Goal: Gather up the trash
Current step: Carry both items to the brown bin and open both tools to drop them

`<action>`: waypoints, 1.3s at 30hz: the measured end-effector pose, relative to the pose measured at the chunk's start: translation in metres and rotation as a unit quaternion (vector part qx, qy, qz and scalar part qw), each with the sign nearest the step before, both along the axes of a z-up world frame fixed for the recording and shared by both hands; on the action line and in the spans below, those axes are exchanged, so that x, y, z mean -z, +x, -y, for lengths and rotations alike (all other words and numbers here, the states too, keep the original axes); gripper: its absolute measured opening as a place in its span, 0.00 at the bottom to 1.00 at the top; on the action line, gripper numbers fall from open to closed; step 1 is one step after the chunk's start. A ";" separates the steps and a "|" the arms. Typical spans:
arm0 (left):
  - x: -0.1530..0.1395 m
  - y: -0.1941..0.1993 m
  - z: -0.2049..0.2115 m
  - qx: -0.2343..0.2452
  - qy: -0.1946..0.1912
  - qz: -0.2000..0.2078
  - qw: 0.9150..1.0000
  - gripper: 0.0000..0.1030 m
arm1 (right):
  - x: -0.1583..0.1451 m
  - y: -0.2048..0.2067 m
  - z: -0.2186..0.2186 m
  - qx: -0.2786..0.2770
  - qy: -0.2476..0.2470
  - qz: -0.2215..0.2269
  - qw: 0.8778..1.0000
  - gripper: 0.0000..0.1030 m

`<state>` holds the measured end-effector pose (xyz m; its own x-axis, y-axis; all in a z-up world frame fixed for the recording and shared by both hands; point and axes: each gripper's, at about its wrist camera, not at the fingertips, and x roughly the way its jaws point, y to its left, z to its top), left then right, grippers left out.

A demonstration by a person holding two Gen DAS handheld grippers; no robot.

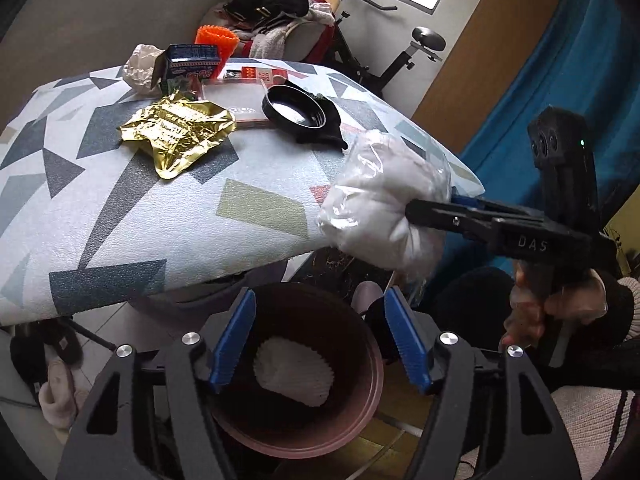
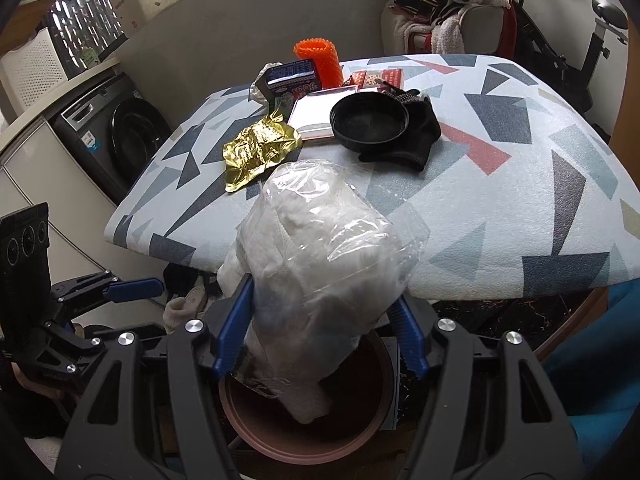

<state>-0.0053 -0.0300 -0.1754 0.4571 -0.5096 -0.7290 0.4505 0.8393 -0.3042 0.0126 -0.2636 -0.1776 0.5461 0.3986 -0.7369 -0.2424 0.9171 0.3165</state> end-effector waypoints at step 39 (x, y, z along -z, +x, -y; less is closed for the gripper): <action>0.001 -0.017 -0.066 -0.180 0.051 0.031 0.982 0.91 | 0.100 -0.010 -0.047 -0.062 -0.072 -0.140 0.986 0.84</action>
<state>-0.0220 0.0357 -0.1766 0.6396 -0.2328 -0.7326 0.1339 0.9722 -0.1921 0.0025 -0.2167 -0.2777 0.2666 0.3294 -0.9057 -0.2767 0.9264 0.2555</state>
